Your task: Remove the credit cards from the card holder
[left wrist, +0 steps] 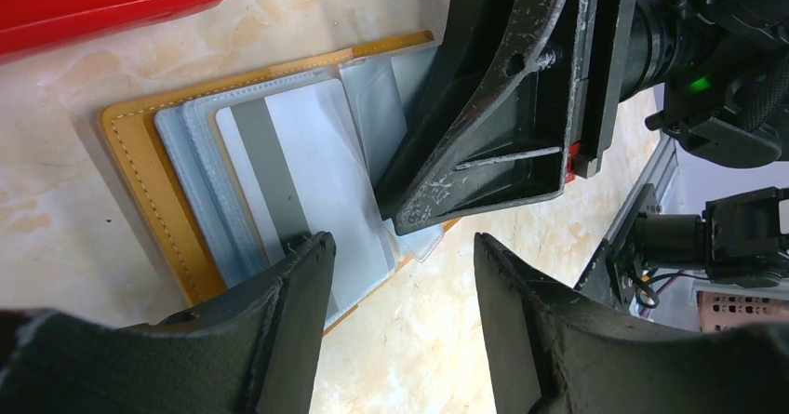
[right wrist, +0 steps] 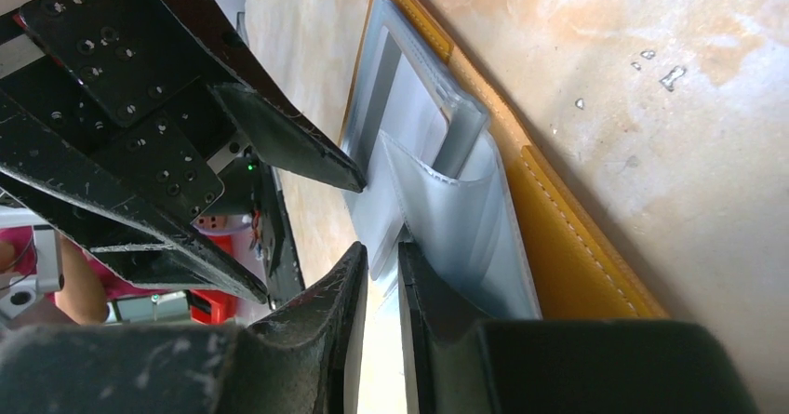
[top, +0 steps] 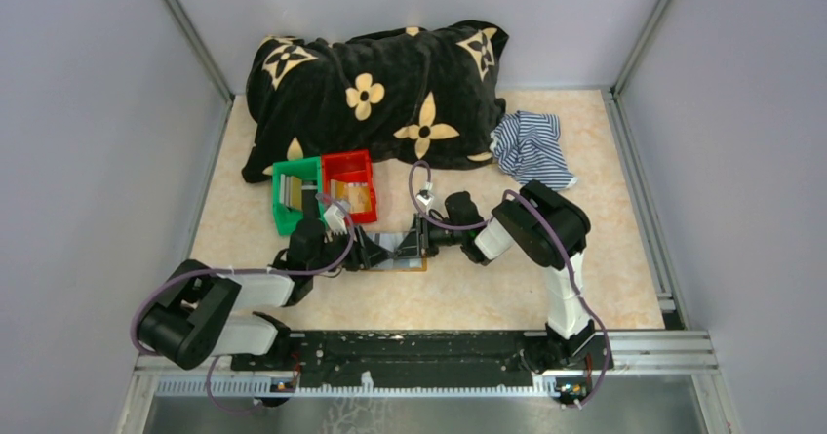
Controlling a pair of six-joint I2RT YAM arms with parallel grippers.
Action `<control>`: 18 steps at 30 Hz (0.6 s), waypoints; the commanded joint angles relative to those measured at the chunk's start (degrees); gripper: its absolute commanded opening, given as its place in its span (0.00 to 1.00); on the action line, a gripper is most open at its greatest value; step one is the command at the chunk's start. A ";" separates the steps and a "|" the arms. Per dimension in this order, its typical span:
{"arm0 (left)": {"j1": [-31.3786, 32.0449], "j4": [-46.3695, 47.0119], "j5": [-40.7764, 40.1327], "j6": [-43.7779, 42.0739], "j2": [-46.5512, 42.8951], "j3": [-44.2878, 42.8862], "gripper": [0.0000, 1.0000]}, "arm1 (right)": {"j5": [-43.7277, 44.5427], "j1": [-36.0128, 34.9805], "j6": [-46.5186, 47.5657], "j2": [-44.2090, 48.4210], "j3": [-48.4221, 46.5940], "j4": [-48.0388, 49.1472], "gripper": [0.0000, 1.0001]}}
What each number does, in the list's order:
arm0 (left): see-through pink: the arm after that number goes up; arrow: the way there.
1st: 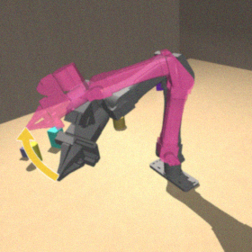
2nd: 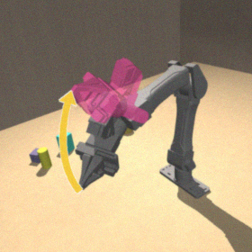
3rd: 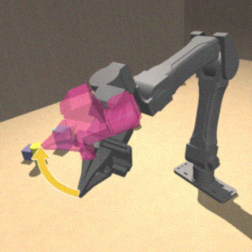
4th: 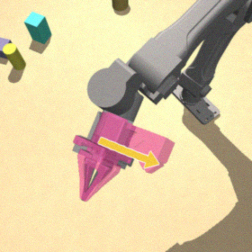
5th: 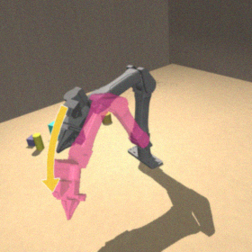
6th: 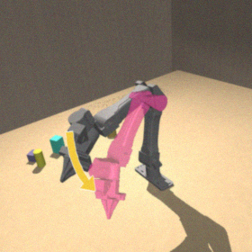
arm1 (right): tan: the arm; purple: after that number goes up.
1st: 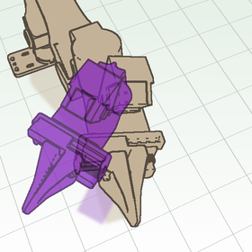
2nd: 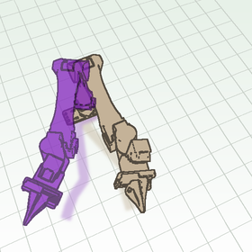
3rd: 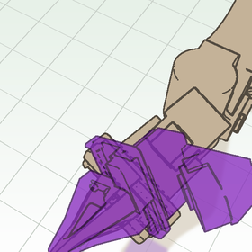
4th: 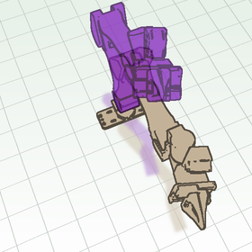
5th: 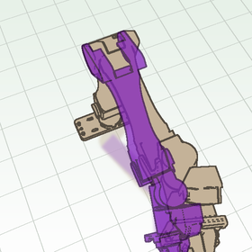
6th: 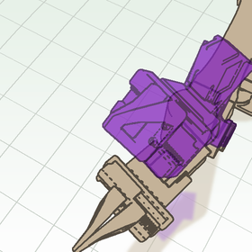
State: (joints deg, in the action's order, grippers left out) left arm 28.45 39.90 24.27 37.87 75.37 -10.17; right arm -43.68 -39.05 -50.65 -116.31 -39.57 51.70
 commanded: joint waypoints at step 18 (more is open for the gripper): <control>-0.23 2.91 0.51 0.54 6.12 3.71 0.63 | 3.06 -0.72 2.05 -0.17 -7.23 -10.47 0.18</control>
State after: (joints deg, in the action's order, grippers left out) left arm 28.45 47.53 24.95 39.05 79.26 -8.47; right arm -43.38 -39.09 -50.94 -116.55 -43.97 45.10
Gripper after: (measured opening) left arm 0.635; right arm 0.205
